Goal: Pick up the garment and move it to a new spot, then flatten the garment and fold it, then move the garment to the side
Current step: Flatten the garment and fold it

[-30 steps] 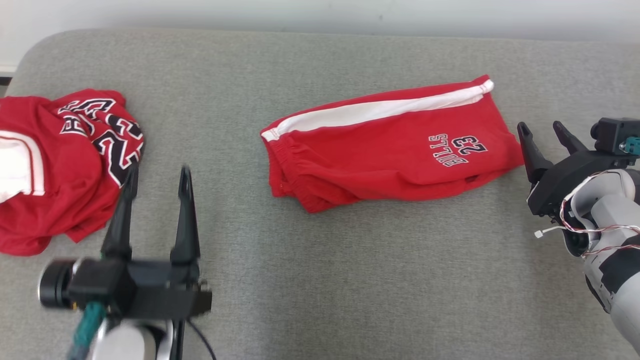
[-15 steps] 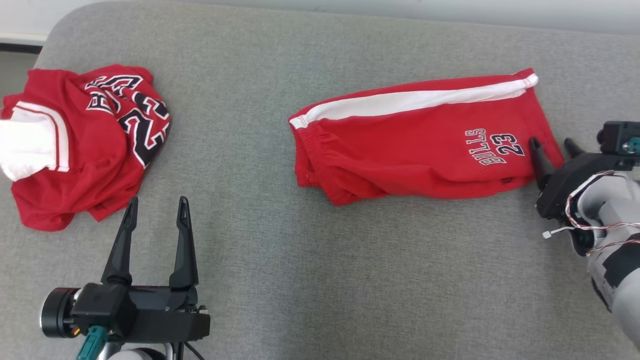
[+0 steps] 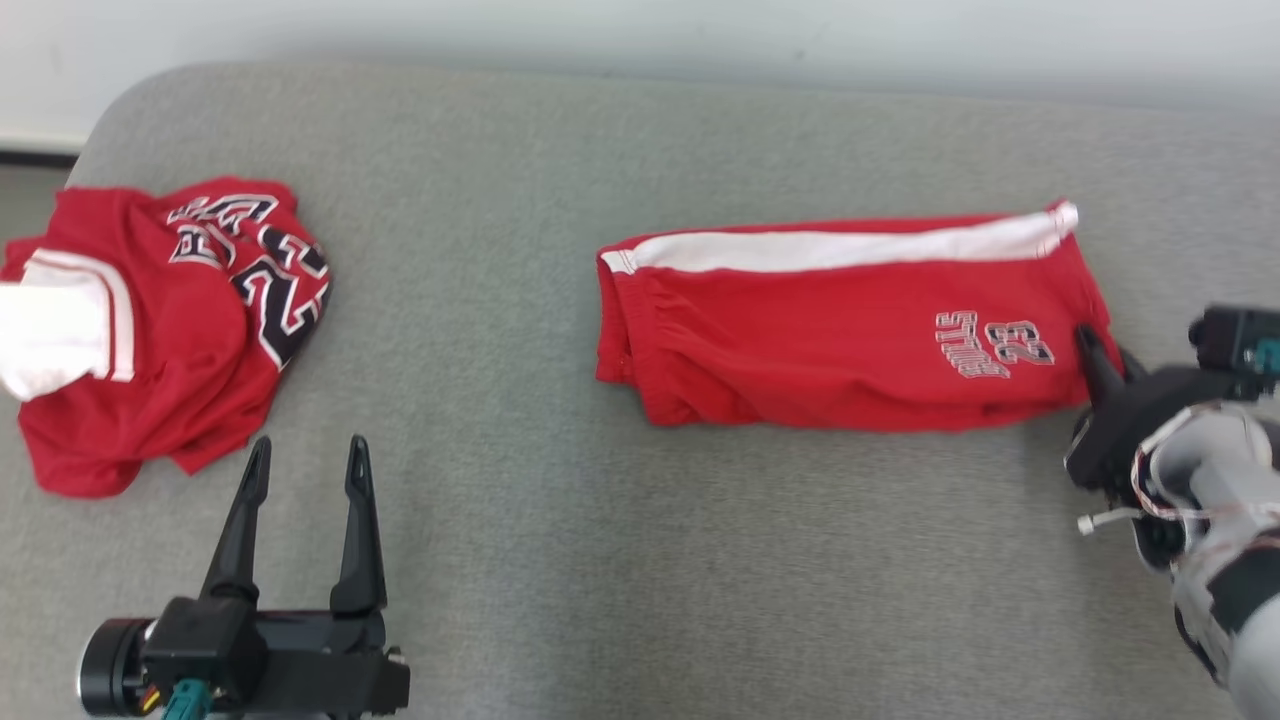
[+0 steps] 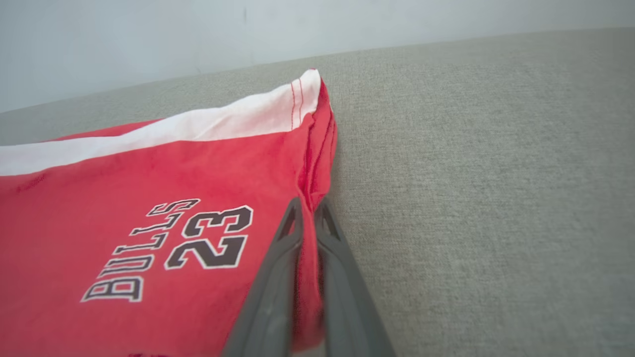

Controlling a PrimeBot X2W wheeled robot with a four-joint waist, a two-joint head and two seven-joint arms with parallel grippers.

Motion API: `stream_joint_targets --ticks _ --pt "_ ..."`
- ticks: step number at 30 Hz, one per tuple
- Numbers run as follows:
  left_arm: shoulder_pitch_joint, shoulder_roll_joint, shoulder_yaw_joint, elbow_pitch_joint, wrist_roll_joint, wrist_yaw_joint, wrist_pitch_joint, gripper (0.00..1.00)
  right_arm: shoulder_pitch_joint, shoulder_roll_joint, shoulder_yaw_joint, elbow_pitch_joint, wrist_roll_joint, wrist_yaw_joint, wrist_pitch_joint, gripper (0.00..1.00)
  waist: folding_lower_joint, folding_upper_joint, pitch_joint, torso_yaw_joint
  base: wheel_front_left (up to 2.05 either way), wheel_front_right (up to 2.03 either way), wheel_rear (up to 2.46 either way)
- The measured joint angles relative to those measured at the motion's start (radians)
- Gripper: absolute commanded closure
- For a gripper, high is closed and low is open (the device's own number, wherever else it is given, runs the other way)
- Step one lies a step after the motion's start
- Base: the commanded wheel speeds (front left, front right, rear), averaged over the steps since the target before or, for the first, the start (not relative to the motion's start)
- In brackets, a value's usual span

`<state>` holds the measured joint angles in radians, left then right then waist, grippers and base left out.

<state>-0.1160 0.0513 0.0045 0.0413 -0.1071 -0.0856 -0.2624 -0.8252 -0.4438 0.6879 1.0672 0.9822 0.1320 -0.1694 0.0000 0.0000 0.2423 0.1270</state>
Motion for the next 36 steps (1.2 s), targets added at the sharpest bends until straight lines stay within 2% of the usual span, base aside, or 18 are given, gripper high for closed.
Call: stream_joint_targets --ticks 9,10,11,12,18,26,32,36 --pt "0.031 -0.001 0.004 0.003 0.0 -0.01 0.0 0.0 0.16 -0.088 0.001 -0.112 0.077 0.0 -0.014 1.0 -0.0001 0.0 -0.048 -0.06 0.0 0.0 0.0" --pt "0.033 0.0 0.007 0.002 0.0 -0.011 0.0 0.0 0.173 -0.097 0.003 -0.119 0.079 0.0 -0.007 0.66 -0.0001 0.0 -0.051 -0.067 0.0 0.0 0.0" --pt "0.035 0.0 0.009 0.003 0.001 -0.011 0.0 0.0 0.183 -0.105 0.005 -0.128 0.08 0.0 -0.007 0.41 -0.0001 0.0 -0.054 -0.074 0.0 0.0 0.0" --pt "0.035 0.0 0.009 0.003 0.002 -0.012 0.0 0.0 0.187 -0.112 0.003 -0.134 0.082 0.0 -0.007 0.0 -0.0001 0.0 -0.055 -0.08 0.0 0.0 0.0" --pt "0.032 0.0 0.01 0.011 0.007 -0.02 0.0 0.0 0.141 -0.127 0.001 -0.137 0.069 0.0 0.018 0.0 0.0 0.0 -0.051 -0.096 0.0 0.0 0.0" --pt "0.018 0.0 -0.011 0.015 0.003 -0.022 0.0 0.0 0.062 -0.111 0.016 -0.021 0.034 0.0 0.124 0.0 0.0001 0.0 -0.032 -0.069 0.0 0.0 0.0" --pt "0.013 -0.001 -0.02 0.016 0.001 -0.02 0.0 0.0 0.055 -0.091 -0.001 0.012 0.066 0.0 0.136 0.0 0.0001 0.0001 -0.028 -0.038 0.0 0.0 0.0" --pt "0.017 0.0 -0.018 0.016 0.0 -0.02 0.0 0.0 0.064 -0.105 0.003 0.0 0.072 0.0 0.132 0.0 0.0001 0.0001 -0.039 -0.032 0.0 0.0 0.0"
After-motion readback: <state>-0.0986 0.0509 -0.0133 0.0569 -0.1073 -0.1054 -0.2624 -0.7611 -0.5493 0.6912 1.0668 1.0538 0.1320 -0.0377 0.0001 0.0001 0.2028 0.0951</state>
